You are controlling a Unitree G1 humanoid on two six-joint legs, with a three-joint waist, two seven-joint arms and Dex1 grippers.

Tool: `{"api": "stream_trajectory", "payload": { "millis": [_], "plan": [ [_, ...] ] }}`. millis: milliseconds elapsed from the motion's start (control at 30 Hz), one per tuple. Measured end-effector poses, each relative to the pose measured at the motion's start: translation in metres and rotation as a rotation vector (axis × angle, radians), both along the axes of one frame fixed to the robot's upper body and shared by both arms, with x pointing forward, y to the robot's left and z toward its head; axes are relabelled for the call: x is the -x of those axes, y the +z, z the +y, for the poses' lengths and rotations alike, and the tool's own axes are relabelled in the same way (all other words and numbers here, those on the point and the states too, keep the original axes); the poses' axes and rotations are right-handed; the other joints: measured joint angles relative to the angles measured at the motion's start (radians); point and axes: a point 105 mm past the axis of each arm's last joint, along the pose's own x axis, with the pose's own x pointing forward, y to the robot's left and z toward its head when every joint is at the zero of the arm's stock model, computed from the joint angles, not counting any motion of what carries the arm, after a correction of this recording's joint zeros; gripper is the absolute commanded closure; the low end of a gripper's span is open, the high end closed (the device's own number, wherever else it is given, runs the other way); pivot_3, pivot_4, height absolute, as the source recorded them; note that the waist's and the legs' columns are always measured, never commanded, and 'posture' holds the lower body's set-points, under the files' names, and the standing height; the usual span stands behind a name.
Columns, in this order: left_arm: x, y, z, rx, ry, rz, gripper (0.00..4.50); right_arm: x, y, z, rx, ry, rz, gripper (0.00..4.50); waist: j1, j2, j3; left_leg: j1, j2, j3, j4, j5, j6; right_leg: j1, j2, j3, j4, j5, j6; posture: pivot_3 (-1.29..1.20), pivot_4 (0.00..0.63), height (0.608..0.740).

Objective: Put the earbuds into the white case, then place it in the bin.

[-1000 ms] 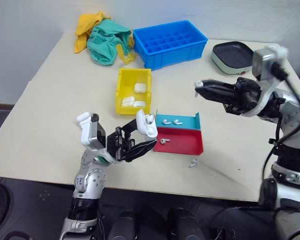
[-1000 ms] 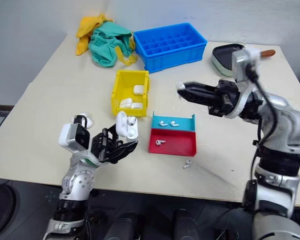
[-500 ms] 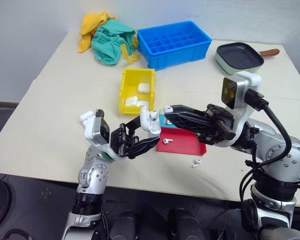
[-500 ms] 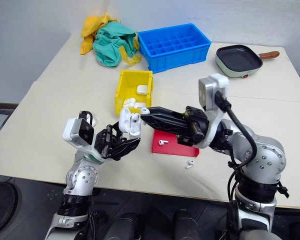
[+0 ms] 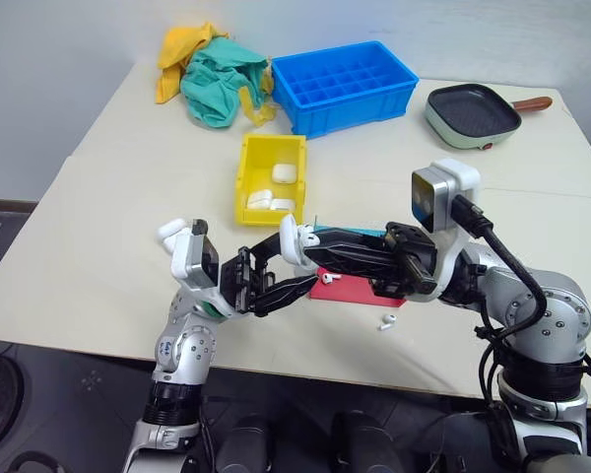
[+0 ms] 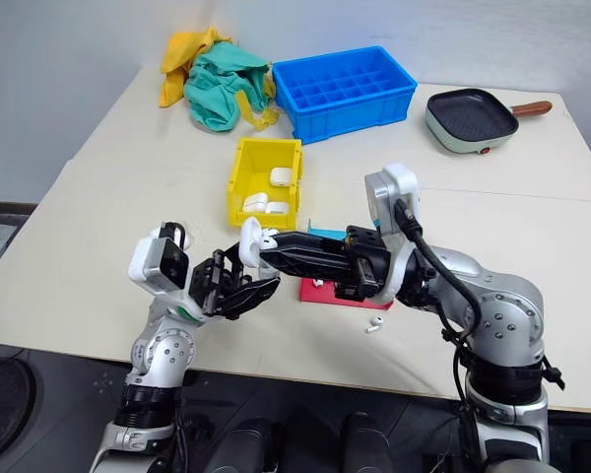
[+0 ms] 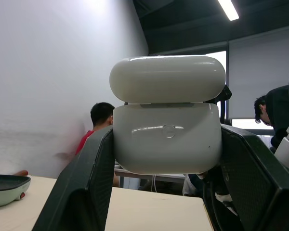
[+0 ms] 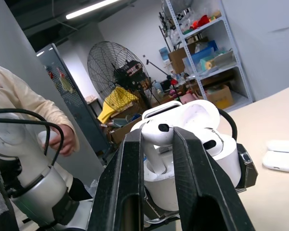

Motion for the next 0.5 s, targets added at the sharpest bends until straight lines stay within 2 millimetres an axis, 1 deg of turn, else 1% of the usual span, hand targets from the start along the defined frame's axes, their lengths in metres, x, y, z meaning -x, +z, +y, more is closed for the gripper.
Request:
{"api": "stream_trajectory", "payload": {
  "millis": [100,167,200,333,433,500],
  "plan": [
    [-0.001,-0.002,-0.001,-0.005,0.0,0.009,1.72,-0.002,-0.004,-0.001,0.012,-0.023,-0.027,4.09,0.0,0.0,0.0,0.0,0.0,0.0,0.0,0.0,0.0,0.0,0.0,0.0,0.0,0.0,0.0,0.0,0.15,0.74],
    [-0.001,-0.004,-0.002,-0.017,0.004,0.011,1.72,-0.002,-0.007,-0.002,0.019,-0.036,-0.052,3.35,0.001,0.0,0.0,0.0,0.0,0.0,0.0,0.0,0.0,0.0,0.0,0.0,-0.001,0.0,0.0,0.0,0.15,0.74],
    [-0.002,-0.004,-0.001,-0.014,0.008,0.012,1.72,-0.002,-0.008,-0.004,0.023,-0.043,-0.066,3.1,0.001,0.0,0.0,0.0,0.0,0.0,0.0,0.0,0.0,0.0,0.0,0.0,-0.001,0.0,0.0,0.0,0.15,0.74],
    [-0.003,-0.003,0.002,-0.007,0.021,0.011,1.72,-0.006,-0.012,-0.009,0.029,-0.085,-0.102,1.74,0.0,0.0,0.0,0.0,0.0,0.0,0.0,0.0,0.0,0.0,0.0,0.0,-0.004,0.0,0.001,0.0,0.15,0.74],
    [-0.001,-0.002,0.0,-0.009,0.012,0.008,1.72,-0.001,-0.018,-0.014,0.069,-0.079,-0.071,0.67,0.003,0.0,0.0,0.0,-0.001,0.0,-0.001,0.0,0.001,0.001,-0.001,0.0,-0.004,0.0,0.001,0.0,0.15,0.74],
    [-0.004,-0.005,0.004,-0.045,0.036,0.021,1.72,0.004,-0.02,-0.026,0.106,-0.076,-0.04,0.67,0.004,0.0,0.0,0.0,-0.001,-0.001,-0.001,0.0,0.001,0.001,-0.001,-0.001,-0.004,0.001,0.001,0.0,0.15,0.74]
  ]
}}
